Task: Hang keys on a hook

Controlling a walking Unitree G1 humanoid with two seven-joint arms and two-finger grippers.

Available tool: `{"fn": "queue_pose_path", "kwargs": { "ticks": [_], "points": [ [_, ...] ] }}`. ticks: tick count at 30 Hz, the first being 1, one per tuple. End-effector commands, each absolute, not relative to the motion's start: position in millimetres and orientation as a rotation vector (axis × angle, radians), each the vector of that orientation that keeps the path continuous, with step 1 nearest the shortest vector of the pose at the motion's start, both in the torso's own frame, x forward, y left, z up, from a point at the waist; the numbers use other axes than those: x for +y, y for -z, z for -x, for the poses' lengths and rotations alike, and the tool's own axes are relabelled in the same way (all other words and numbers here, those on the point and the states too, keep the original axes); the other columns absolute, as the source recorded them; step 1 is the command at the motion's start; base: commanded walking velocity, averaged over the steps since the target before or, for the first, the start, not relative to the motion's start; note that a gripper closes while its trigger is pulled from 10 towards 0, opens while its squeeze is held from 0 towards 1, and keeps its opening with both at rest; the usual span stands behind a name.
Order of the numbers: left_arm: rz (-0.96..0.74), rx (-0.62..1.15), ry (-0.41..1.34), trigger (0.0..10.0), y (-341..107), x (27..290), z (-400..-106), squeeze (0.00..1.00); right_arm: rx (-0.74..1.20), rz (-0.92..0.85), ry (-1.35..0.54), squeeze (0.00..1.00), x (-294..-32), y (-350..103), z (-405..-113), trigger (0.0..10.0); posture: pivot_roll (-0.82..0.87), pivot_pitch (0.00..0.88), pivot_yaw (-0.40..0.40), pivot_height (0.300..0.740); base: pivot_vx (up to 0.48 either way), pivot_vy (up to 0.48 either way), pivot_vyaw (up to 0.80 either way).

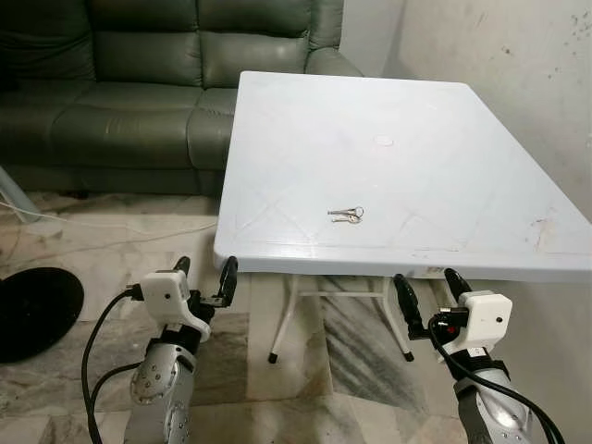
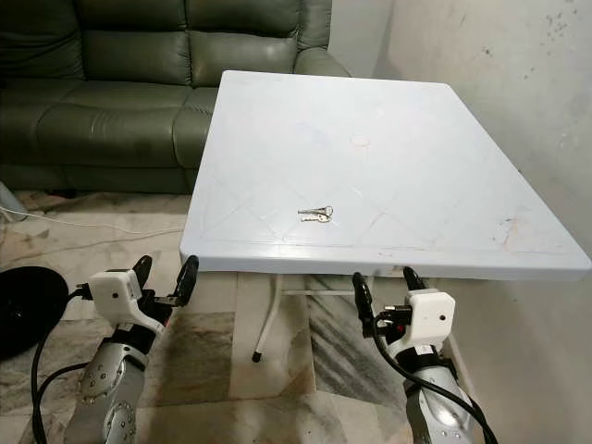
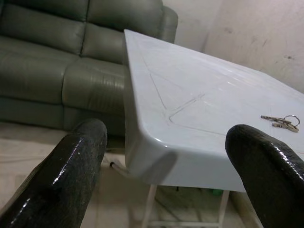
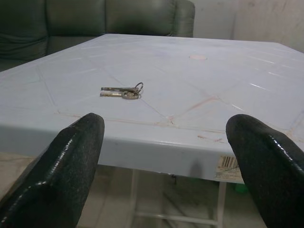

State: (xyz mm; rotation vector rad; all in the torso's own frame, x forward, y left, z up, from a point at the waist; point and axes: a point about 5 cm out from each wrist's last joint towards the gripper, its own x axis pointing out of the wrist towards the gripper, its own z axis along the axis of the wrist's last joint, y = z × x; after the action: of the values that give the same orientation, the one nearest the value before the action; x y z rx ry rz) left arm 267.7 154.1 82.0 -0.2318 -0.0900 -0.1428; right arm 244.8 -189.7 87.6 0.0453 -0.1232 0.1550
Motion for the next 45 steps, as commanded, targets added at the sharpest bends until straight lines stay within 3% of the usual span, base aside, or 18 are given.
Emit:
{"fn": "queue_pose_path", "kwargs": {
  "ticks": [1, 45],
  "points": [
    [0.239, -0.088, 0.137, 10.0, -84.5, 153.4, -268.8, 0.00, -0.142, -0.050, -0.158, 0.00, -190.0, -93.5, -246.1, 10.0, 0.02, 0.086, -0.091, 0.740, 0.255, 0.000, 0.00],
    [0.235, -0.087, 0.147, 10.0, -88.9, 150.0, -274.1, 0.00, -0.144, -0.063, -0.186, 0.00, -181.4, -92.4, -247.8, 10.0, 0.03, 0.063, -0.085, 0.740, 0.287, 0.000, 0.00]
  ]
}}
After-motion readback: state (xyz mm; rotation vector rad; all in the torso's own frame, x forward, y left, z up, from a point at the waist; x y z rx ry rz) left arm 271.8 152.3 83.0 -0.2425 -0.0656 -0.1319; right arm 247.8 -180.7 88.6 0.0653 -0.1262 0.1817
